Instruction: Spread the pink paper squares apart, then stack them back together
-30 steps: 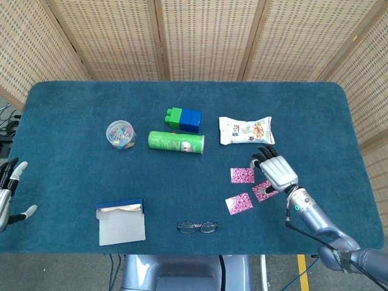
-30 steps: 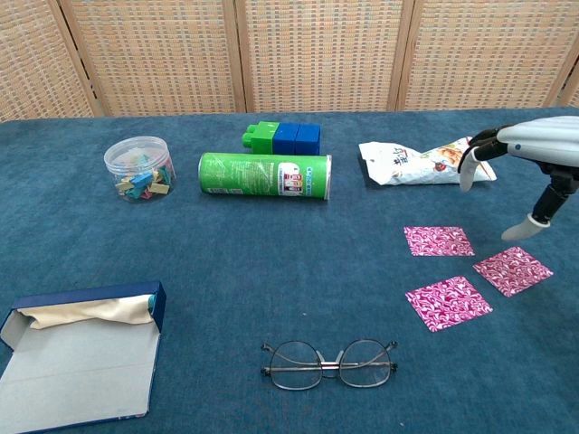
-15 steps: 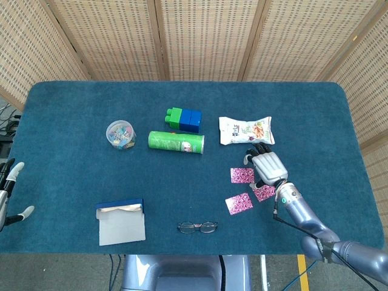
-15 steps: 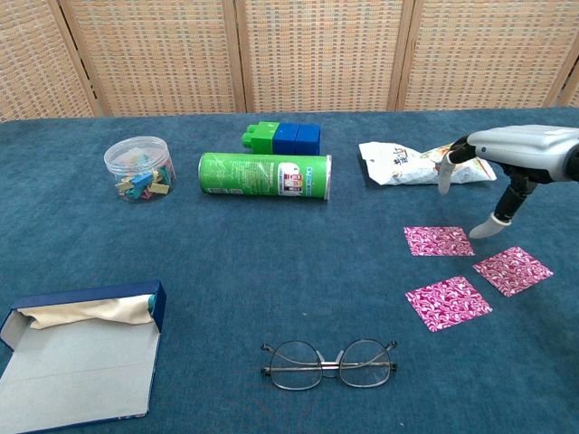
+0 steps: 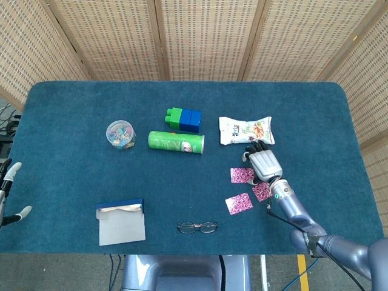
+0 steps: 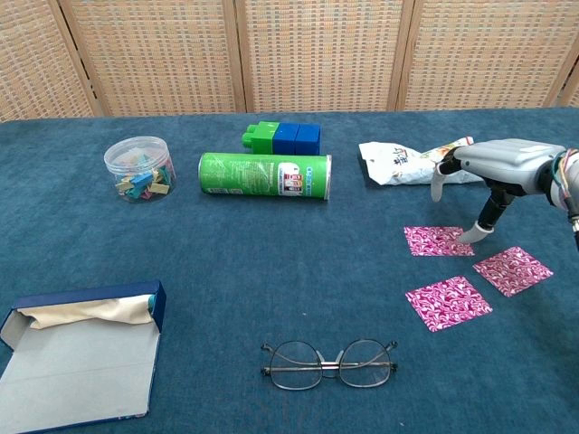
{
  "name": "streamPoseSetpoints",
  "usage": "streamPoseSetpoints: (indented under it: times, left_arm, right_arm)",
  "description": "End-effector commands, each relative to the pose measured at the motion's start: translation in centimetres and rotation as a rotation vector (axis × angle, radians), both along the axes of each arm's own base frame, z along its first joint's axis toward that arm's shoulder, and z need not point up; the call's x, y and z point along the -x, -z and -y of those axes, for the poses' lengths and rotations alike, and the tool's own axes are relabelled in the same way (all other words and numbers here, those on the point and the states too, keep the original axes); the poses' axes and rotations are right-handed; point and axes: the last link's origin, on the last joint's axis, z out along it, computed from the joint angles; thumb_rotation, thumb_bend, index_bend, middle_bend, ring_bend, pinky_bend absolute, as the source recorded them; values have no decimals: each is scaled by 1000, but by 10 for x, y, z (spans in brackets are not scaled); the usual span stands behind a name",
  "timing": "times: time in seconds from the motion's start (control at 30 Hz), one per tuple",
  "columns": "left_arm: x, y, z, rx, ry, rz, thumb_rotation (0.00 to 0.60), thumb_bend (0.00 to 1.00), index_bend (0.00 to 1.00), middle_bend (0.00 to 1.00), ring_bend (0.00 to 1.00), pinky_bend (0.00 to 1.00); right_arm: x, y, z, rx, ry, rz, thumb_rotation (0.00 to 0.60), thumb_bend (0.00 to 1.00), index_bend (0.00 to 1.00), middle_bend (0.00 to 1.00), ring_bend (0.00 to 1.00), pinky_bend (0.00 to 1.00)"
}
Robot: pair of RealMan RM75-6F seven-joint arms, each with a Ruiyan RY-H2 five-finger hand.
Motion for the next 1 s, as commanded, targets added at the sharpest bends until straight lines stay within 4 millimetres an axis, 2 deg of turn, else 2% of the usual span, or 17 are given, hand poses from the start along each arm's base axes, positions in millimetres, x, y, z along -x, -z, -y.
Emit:
streamPoseSetpoints:
  times: [0.03, 0.57, 1.0]
  left_arm:
    - [0, 0, 0, -1, 0, -1, 600, 133, 36, 0, 0, 0]
    - [2, 2, 0, 6, -5, -1, 600, 133, 36, 0, 0, 0]
    - [2, 2, 0, 5, -6, -2, 600, 133, 36, 0, 0, 0]
  right_arm:
    - [4, 4, 0, -1, 7, -9, 600, 131, 356, 212, 0, 0]
    - [6, 15, -7, -24, -3, -17, 600, 131, 356, 212, 0, 0]
    - [12, 16, -6, -23, -3, -38, 600, 131, 356, 211, 0, 0]
